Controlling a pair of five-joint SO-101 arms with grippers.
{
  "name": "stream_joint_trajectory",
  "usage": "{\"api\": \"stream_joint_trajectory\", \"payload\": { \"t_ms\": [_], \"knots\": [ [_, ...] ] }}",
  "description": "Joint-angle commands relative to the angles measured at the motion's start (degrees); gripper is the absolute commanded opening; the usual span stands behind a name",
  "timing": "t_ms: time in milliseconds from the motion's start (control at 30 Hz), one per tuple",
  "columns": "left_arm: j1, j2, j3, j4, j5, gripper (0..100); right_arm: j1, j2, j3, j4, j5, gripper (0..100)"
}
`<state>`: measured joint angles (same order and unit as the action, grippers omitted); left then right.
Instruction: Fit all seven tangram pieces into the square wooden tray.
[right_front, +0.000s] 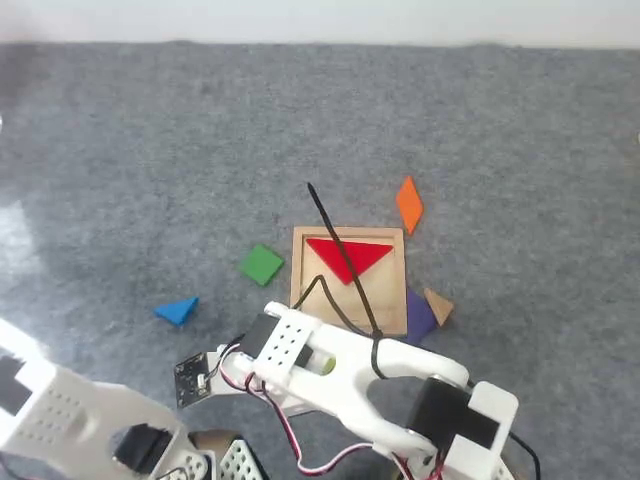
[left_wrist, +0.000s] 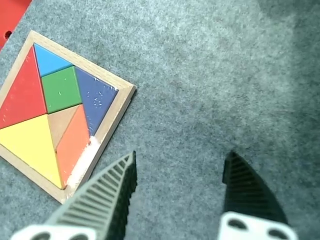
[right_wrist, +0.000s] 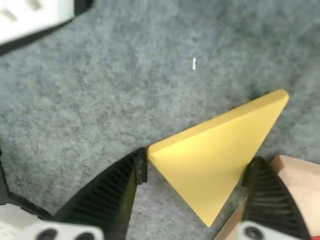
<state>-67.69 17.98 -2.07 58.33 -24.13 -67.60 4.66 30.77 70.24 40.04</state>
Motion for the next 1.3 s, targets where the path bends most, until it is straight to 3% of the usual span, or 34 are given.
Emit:
{"api": "stream_joint_trajectory", "payload": {
  "t_ms": [0,200,567,733,900,1000,1133,1267],
  "knots": [
    [-0.18,-0.53,-2.42,-0.7,-0.18,28,-0.57,-0.4,-2.81,0.4,-0.7,30.3],
    [-0.35,-0.7,-2.42,-0.62,-0.18,28,0.84,-1.63,-8.26,7.6,-1.23,30.3],
    [0.62,-1.05,-2.42,2.99,-2.73,28,10.07,-20.09,-14.07,18.68,-10.29,30.3],
    [1.14,-0.97,-2.42,3.52,-2.64,28,8.66,-21.58,-7.12,14.37,-10.37,30.3],
    [0.79,-0.97,-2.42,3.34,-2.73,28,1.01,-21.58,3.6,6.37,-8.0,30.7],
    [0.79,-0.97,-2.42,3.16,-2.81,28,0.31,-21.58,4.75,3.65,-8.0,31.7],
    [0.88,-0.88,-2.42,3.16,-2.81,28,0.92,-21.32,5.1,2.42,-6.86,41.1],
    [1.05,-0.53,-2.42,3.16,-2.81,28,0.66,-20.18,4.92,6.37,-6.33,40.1]
  ]
}}
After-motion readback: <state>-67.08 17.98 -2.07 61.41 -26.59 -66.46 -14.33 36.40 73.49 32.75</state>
